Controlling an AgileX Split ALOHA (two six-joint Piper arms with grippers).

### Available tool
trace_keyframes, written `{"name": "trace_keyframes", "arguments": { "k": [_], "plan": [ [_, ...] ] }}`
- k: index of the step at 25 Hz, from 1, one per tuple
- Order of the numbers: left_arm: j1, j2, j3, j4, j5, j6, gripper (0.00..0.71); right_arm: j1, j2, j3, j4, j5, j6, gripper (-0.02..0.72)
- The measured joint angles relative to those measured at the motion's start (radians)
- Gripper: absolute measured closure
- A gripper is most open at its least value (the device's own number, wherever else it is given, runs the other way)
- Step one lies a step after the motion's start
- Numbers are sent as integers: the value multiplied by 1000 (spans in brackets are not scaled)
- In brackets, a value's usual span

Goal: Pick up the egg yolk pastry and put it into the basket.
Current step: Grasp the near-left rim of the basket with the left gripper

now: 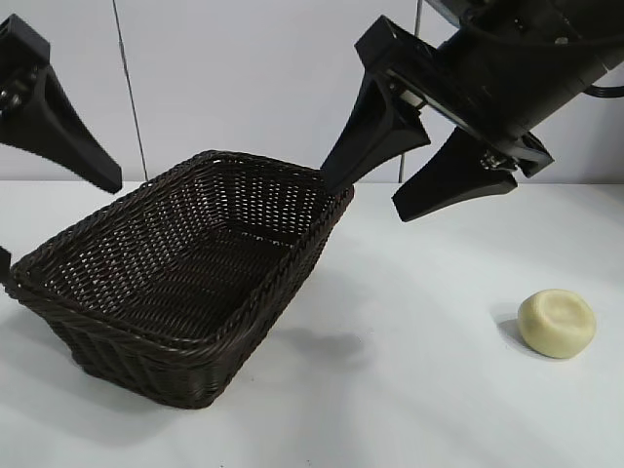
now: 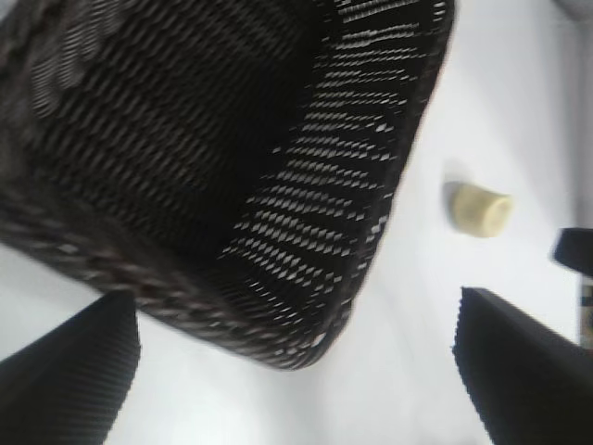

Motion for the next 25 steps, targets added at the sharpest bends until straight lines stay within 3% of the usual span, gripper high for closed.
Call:
{"name": "trace_keyframes", "arguments": {
  "k": [7,11,18,25],
  "plan": [
    [0,0,-123,164,200,-148,46,0,0,0,0,-2,0,185],
    [-3,0,-113,211,233,-287,46,0,0,0,0,-2,0,185],
    [-94,7,-23,221,16,-511,46,0,0,0,0,-4,0,185],
    [-101,164,-2,235,-88,-613,46,0,0,0,0,-5,1,185]
  ]
}}
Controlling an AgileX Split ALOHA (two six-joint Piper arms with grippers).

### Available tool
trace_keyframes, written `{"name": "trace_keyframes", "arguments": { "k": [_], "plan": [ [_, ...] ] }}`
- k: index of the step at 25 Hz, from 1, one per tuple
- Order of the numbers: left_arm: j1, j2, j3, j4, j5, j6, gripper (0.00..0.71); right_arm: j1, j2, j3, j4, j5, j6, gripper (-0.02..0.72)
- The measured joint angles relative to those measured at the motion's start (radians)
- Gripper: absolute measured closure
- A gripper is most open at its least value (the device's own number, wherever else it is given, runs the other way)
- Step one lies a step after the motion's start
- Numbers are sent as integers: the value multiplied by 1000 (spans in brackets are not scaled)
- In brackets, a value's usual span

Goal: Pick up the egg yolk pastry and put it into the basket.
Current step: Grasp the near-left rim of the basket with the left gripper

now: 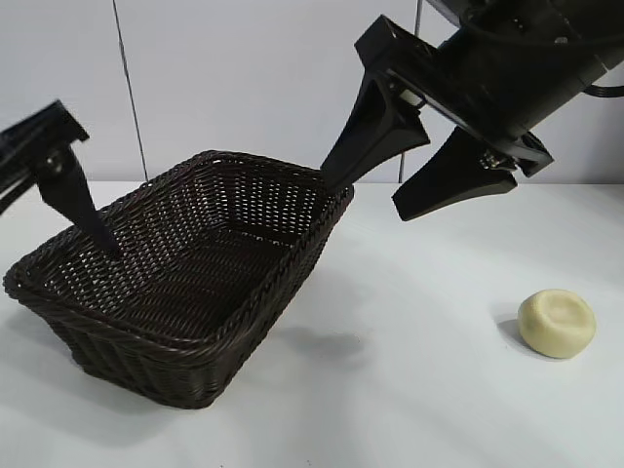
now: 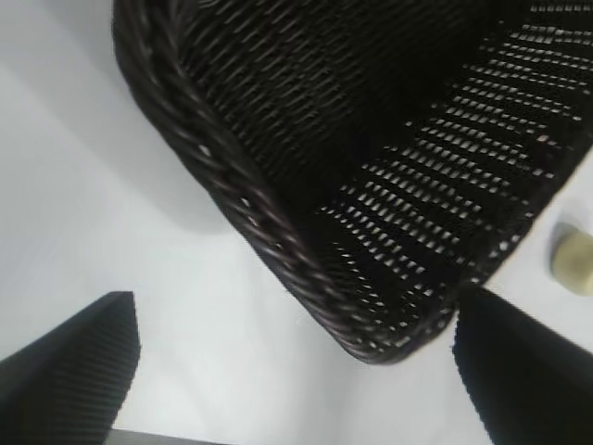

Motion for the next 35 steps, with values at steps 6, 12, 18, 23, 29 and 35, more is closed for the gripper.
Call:
{"name": "trace_keyframes", "arguments": {
  "k": [6,12,18,23,29,35],
  "plan": [
    [0,122,0,-1,-83,-62,46,0,0,0,0,-3,0,185],
    [0,209,0,-4,-146,-178,46,0,0,0,0,-4,0,185],
    [-1,245,0,-12,-204,-199,46,0,0,0,0,-7,0,185],
    [-1,247,0,-28,-223,-200,126,0,0,0,0,-11,0,185],
    [-1,247,0,-30,-227,-210,284,0,0,0,0,-14,5,185],
    [-1,247,0,-36,-222,-238,550,0,0,0,0,-14,18,185]
  ]
}}
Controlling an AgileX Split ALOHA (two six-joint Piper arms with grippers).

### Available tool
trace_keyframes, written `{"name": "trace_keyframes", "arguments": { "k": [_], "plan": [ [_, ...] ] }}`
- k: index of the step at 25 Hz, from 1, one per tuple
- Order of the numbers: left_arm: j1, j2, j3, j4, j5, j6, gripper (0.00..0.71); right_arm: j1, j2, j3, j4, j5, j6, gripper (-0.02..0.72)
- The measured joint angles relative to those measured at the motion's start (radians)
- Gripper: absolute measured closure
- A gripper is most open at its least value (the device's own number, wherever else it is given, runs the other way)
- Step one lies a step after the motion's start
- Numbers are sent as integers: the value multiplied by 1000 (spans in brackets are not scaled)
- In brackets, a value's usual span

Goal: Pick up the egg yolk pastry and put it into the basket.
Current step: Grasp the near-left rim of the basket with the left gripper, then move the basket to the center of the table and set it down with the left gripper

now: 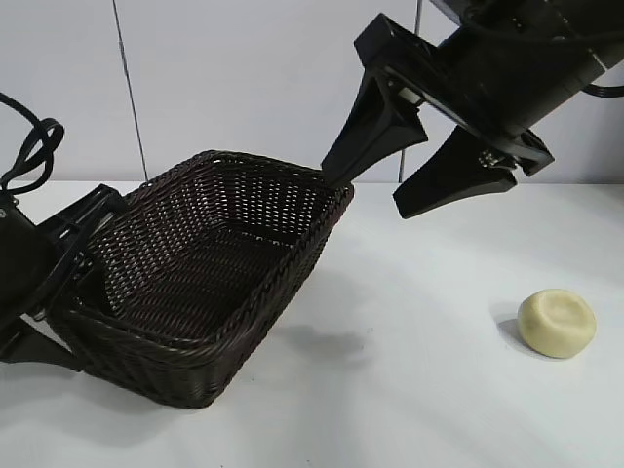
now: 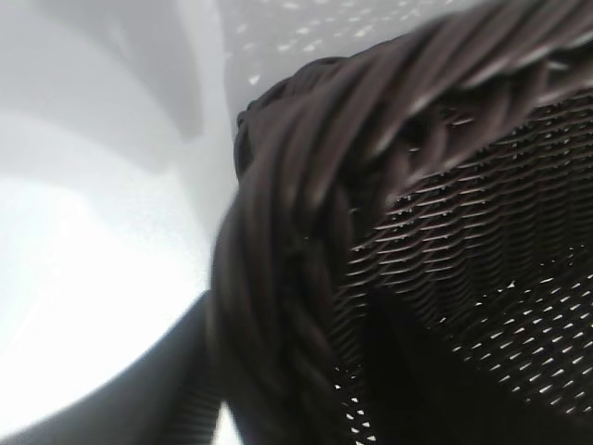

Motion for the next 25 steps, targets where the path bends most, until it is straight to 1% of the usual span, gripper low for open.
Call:
{"name": "trace_keyframes", "arguments": {
  "k": [1,2,3,9,13,17,19,21,25],
  "plan": [
    [0,0,0,-8,-1,-14,585,0,0,0,0,0,0,185],
    [0,0,0,-7,-4,-16,604,0,0,0,0,0,0,185],
    [0,0,0,-4,-2,-11,609,0,0,0,0,0,0,185],
    [-3,0,-7,-4,20,-19,609,0,0,0,0,1,7,185],
    [-3,7,-65,20,77,-19,609,0,0,0,0,1,7,185],
    [-3,7,-157,87,145,-13,609,0,0,0,0,2,8,185],
    [5,7,-198,124,181,-10,609,0,0,0,0,2,8,185],
    [25,7,-238,141,225,20,609,0,0,0,0,3,8,185],
    [83,8,-310,163,329,192,609,0,0,0,0,4,8,185]
  ]
}}
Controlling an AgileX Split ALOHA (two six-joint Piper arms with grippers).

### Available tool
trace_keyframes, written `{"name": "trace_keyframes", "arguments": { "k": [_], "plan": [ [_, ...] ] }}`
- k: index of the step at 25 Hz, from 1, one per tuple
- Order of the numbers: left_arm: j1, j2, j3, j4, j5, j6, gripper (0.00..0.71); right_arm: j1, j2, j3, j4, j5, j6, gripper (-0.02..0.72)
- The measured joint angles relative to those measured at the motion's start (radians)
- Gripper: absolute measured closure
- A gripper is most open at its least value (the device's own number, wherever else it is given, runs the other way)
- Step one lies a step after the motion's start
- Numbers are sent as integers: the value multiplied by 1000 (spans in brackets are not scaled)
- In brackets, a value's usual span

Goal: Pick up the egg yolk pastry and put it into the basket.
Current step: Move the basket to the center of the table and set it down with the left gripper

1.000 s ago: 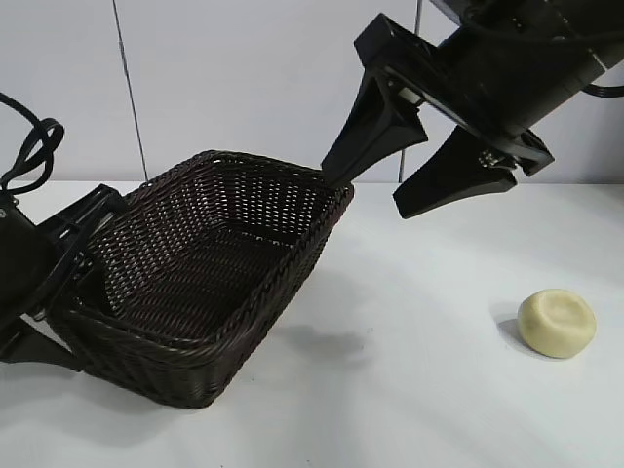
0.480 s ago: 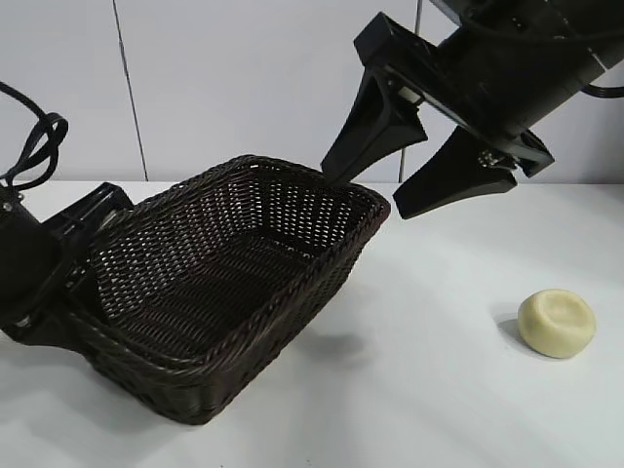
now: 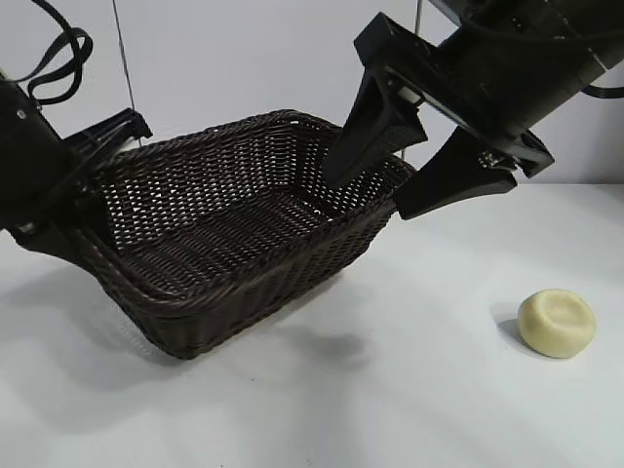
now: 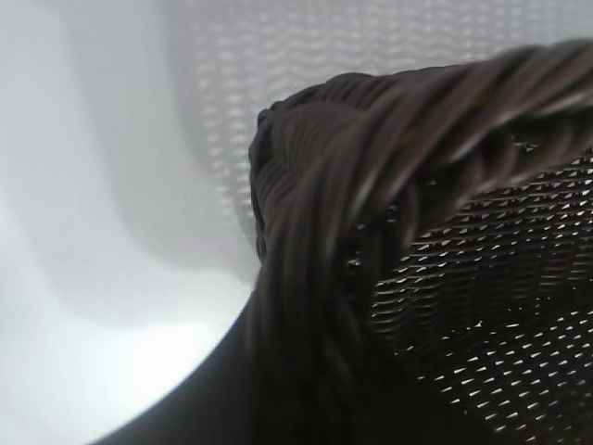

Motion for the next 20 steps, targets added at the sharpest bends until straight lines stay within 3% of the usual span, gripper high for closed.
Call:
{"name": "trace_keyframes", "arguments": {
  "k": [4,12,20],
  "plan": [
    [33,11,-70,9,94,151,609,0,0,0,0,0,1,185],
    [34,162,-270,-4,302,429,609,0,0,0,-6,12,1,185],
    [34,186,-318,-55,331,593,609,0,0,0,-7,13,1,185]
  ]
}}
